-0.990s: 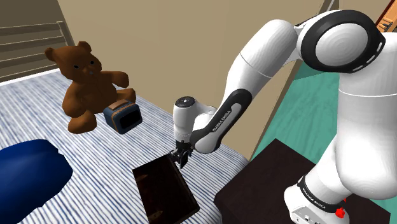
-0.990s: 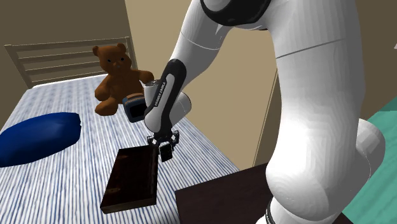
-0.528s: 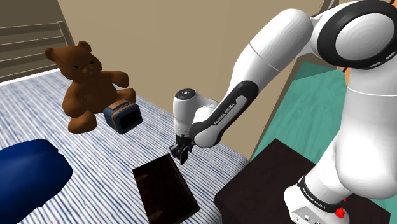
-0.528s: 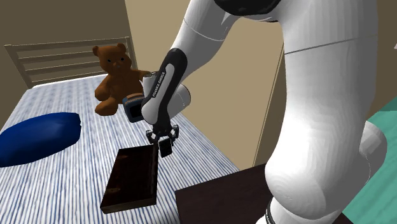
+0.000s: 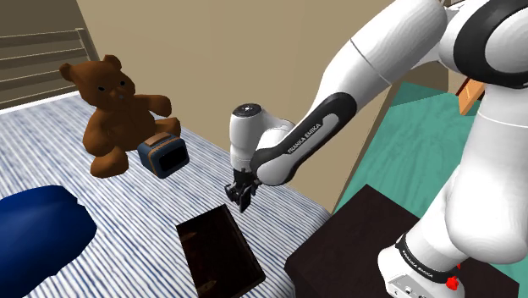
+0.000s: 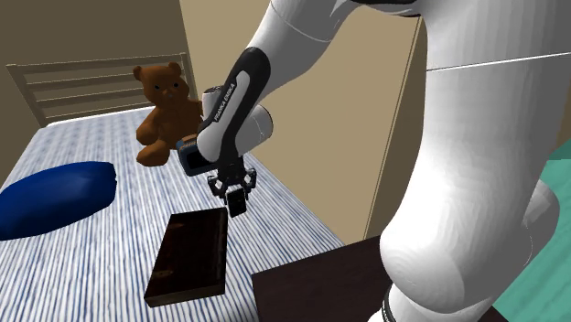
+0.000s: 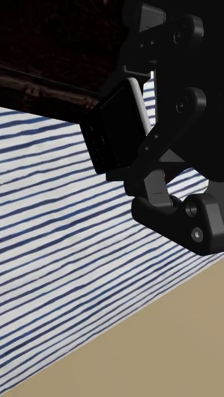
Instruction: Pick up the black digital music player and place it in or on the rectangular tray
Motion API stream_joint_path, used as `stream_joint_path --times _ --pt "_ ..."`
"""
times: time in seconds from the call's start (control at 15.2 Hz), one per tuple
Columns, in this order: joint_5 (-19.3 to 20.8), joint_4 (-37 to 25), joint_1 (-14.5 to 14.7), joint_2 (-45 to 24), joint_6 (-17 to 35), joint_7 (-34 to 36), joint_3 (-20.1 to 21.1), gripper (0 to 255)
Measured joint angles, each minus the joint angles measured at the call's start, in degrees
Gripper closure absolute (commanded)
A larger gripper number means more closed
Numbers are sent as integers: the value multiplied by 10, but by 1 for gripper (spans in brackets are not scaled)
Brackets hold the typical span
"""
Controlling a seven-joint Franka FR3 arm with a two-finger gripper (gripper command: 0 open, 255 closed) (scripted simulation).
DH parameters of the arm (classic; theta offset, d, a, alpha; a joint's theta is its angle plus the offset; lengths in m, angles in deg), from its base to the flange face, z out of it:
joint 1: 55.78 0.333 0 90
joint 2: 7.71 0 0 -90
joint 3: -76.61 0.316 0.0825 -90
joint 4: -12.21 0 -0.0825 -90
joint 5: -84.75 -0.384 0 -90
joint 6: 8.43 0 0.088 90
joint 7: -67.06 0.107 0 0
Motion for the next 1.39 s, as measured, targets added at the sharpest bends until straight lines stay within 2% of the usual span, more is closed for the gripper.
stream_joint_path --times 0.59,0.79,1.39 --pt "-36 -6 -10 55 -57 -27 15 255" --pt "-36 -16 7 56 -69 0 26 255" --pt "-9 -93 93 14 -116 136 65 255"
